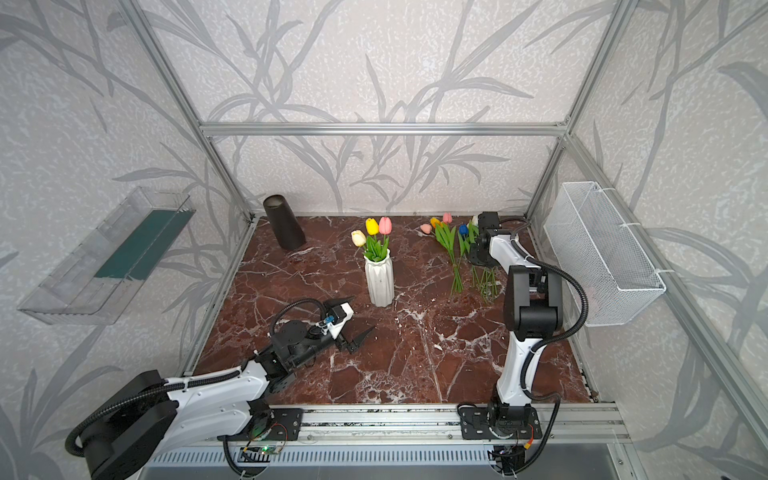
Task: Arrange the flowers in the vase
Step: 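Lower the right gripper onto a white tulip stem in the pile and grasp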
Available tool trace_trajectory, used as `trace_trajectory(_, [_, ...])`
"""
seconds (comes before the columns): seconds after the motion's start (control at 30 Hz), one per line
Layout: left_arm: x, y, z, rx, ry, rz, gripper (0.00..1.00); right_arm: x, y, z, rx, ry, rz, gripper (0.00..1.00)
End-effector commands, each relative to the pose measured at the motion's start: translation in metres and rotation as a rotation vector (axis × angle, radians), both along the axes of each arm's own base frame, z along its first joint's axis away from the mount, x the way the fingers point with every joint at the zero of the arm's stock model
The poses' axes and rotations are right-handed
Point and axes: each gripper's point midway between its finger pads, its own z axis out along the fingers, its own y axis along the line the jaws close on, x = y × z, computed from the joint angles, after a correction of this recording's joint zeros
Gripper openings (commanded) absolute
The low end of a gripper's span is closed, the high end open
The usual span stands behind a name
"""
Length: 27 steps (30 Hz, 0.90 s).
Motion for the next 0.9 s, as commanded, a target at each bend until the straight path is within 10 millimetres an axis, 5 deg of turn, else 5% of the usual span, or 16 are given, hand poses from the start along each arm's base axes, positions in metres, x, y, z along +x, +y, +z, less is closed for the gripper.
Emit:
trace_trajectory(0.0, [0.000,-0.004,0.010,0.000,-0.038,-0.012,0.99,-0.003,-0.011,-0.010,-0.007,0.050,-0.049,0.24])
trace_trajectory(0.43, [0.001,-0.006,0.007,0.007,-0.032,-0.019,0.99,0.002,-0.015,-0.036,0.018,0.090,-0.069,0.14])
trace_trajectory(0.87, [0.000,-0.008,0.007,0.003,-0.024,-0.029,0.99,-0.011,-0.018,0.008,0.007,0.013,-0.104,0.01])
